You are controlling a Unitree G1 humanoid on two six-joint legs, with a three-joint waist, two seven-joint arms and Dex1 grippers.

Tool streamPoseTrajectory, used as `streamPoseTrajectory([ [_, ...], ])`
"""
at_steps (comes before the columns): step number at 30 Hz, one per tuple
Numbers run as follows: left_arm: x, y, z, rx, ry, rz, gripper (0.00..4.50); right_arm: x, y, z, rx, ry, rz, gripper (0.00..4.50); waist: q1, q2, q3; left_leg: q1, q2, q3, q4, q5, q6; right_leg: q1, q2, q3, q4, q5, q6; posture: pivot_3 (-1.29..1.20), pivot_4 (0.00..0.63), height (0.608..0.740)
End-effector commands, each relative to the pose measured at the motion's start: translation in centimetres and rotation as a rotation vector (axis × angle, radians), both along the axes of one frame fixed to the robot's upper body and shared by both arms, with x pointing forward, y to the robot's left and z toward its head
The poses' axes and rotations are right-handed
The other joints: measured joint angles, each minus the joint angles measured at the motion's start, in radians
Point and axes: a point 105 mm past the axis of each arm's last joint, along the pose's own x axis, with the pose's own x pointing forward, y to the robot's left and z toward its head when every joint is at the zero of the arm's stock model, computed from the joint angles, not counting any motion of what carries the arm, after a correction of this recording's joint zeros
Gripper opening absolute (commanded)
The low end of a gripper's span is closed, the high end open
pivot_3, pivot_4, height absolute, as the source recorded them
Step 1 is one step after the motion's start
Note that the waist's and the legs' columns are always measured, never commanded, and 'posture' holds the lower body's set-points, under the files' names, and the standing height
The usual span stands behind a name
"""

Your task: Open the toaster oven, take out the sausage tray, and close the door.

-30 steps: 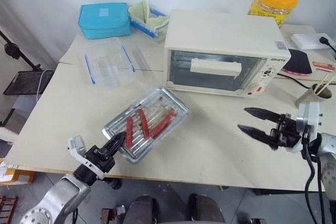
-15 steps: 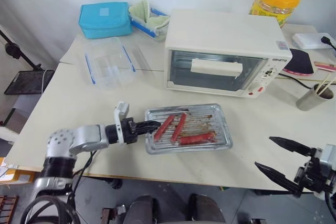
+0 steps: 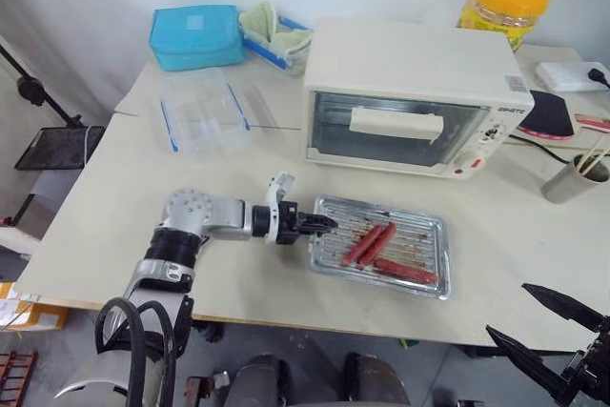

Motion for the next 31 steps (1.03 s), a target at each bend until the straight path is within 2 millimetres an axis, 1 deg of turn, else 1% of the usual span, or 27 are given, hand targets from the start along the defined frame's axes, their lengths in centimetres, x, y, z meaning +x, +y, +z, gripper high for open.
streamPoseTrajectory([
  [1, 0.1, 0.2, -0.2, 0.026, -0.016, -0.021, 0.85, -0.1, 0.3, 0.5, 0.003, -0.032, 0.009, 4.5, 0.0, 0.0, 0.0, 0.0, 0.0, 0.0, 0.0, 0.0, 0.0, -0.001, 0.0, 0.0, 0.0, 0.0, 0.0, 0.0, 0.15, 0.74],
  [5, 0.5, 1.2, 0.4, 0.036, -0.06, -0.011, 2.09, 0.0, 0.2, 0.4, 0.002, -0.039, 0.022, 4.5, -0.004, 0.0, 0.0, -0.002, 0.001, 0.0, -0.001, 0.0, 0.0, -0.002, 0.001, -0.001, 0.003, 0.0, 0.0, 0.0, 0.15, 0.74],
  [7, 0.7, 3.1, 0.9, 0.072, -0.155, 0.009, 2.71, 0.4, 0.0, 0.2, 0.005, -0.045, 0.034, 4.5, -0.013, -0.002, 0.001, -0.002, 0.002, 0.001, -0.001, 0.002, 0.004, -0.002, 0.002, -0.001, 0.003, 0.0, 0.0, 0.0, 0.15, 0.74],
  [9, 0.6, 4.3, 0.9, 0.119, -0.24, 0.009, 3.32, 0.6, -0.1, 0.0, 0.005, -0.048, 0.044, 4.5, -0.027, -0.002, 0.001, -0.002, 0.004, 0.001, -0.001, 0.003, 0.003, -0.003, 0.003, 0.0, 0.003, 0.0, 0.0, 0.0, 0.15, 0.74],
  [11, 0.3, 5.9, 0.9, 0.153, -0.367, -0.003, 3.96, 0.8, -0.2, -0.2, 0.009, -0.048, 0.056, 4.5, -0.034, 0.0, 0.0, -0.001, 0.004, 0.001, -0.002, 0.002, 0.003, -0.003, 0.004, 0.0, 0.003, 0.0, -0.001, 0.0, 0.15, 0.74],
  [12, 0.0, 7.0, 1.8, 0.131, -0.482, -0.007, 4.24, 1.0, -0.3, -0.3, 0.01, -0.045, 0.068, 4.5, -0.038, 0.0, 0.0, 0.0, 0.005, 0.002, -0.003, 0.002, 0.002, -0.003, 0.004, 0.001, 0.003, -0.001, -0.001, 0.0, 0.15, 0.74],
  [13, -0.7, 8.2, 2.7, 0.118, -0.631, -0.048, 4.47, 1.2, -0.3, -0.5, 0.012, -0.04, 0.085, 4.5, -0.041, 0.0, 0.0, 0.0, 0.005, 0.003, -0.003, 0.002, 0.001, -0.004, 0.004, 0.001, 0.003, -0.001, -0.001, 0.0, 0.15, 0.74],
  [14, -1.4, 8.8, 3.3, 0.111, -0.73, -0.096, 4.47, 1.3, -0.4, -0.6, 0.012, -0.036, 0.097, 4.5, -0.049, 0.0, 0.0, 0.0, 0.005, 0.003, -0.003, 0.002, 0.001, -0.004, 0.004, 0.002, 0.003, -0.001, -0.002, 0.0, 0.15, 0.74],
  [15, -2.6, 9.5, 4.0, 0.085, -0.855, -0.154, 4.47, 1.6, -0.5, -0.7, 0.011, -0.035, 0.109, 4.5, -0.053, 0.0, 0.0, 0.0, 0.006, 0.005, -0.004, 0.002, -0.001, -0.006, 0.004, 0.002, 0.004, -0.001, -0.002, 0.0, 0.15, 0.74],
  [17, -4.1, 10.7, 4.1, 0.083, -0.988, -0.222, 4.47, 2.0, -0.7, -0.8, 0.013, -0.037, 0.124, 4.5, -0.053, 0.0, 0.0, -0.002, 0.006, 0.006, -0.004, 0.001, -0.003, -0.01, 0.004, 0.002, 0.006, -0.002, -0.004, 0.0, 0.15, 0.74],
  [20, -5.0, 13.6, 2.3, 0.235, -1.21, -0.302, 4.47, 3.1, -1.0, -0.6, 0.025, -0.05, 0.154, 4.5, -0.048, 0.001, 0.0, -0.004, 0.004, 0.007, -0.004, 0.001, -0.002, -0.013, -0.002, 0.003, 0.005, -0.002, -0.005, 0.0, 0.15, 0.74],
  [21, -5.3, 14.2, 1.9, 0.264, -1.26, -0.324, 4.47, 3.4, -1.1, -0.5, 0.03, -0.054, 0.16, 4.5, -0.048, 0.001, 0.0, -0.004, 0.004, 0.008, -0.004, 0.001, -0.002, -0.013, -0.004, 0.003, 0.005, -0.002, -0.005, 0.0, 0.15, 0.74],
  [22, -5.4, 15.0, 1.4, 0.293, -1.296, -0.332, 4.47, 3.7, -1.1, -0.5, 0.028, -0.056, 0.177, 4.5, -0.046, 0.001, 0.0, -0.004, 0.004, 0.009, -0.004, 0.0, -0.002, -0.014, -0.005, 0.003, 0.005, -0.002, -0.005, 0.0, 0.15, 0.74],
  [24, -5.0, 16.5, 0.6, 0.354, -1.342, -0.308, 4.47, 4.4, -1.0, -0.5, 0.024, -0.059, 0.21, 4.5, -0.043, 0.001, 0.0, -0.004, 0.004, 0.008, -0.003, 0.0, -0.001, -0.014, -0.006, 0.003, 0.005, -0.002, -0.005, 0.0, 0.15, 0.74],
  [26, -4.3, 17.6, 0.3, 0.382, -1.323, -0.222, 4.47, 4.9, -1.0, -0.6, 0.023, -0.06, 0.233, 4.5, -0.038, 0.001, 0.0, -0.004, 0.004, 0.009, -0.003, 0.002, 0.003, -0.015, -0.007, 0.003, 0.006, -0.002, -0.004, 0.0, 0.15, 0.74],
  [28, -3.9, 18.0, 0.4, 0.394, -1.321, -0.168, 4.47, 5.4, -1.0, -0.9, 0.02, -0.052, 0.257, 4.5, -0.033, 0.001, 0.0, -0.004, 0.005, 0.009, -0.003, 0.001, 0.005, -0.015, -0.007, 0.003, 0.007, -0.002, -0.004, 0.0, 0.15, 0.74],
  [31, -3.9, 17.8, 0.9, 0.392, -1.353, -0.125, 4.47, 6.3, -1.2, -1.4, 0.014, -0.051, 0.272, 4.5, -0.032, 0.0, 0.001, -0.004, 0.004, 0.01, -0.002, 0.0, 0.008, -0.015, -0.006, 0.002, 0.013, -0.002, -0.004, 0.0, 0.15, 0.74],
])
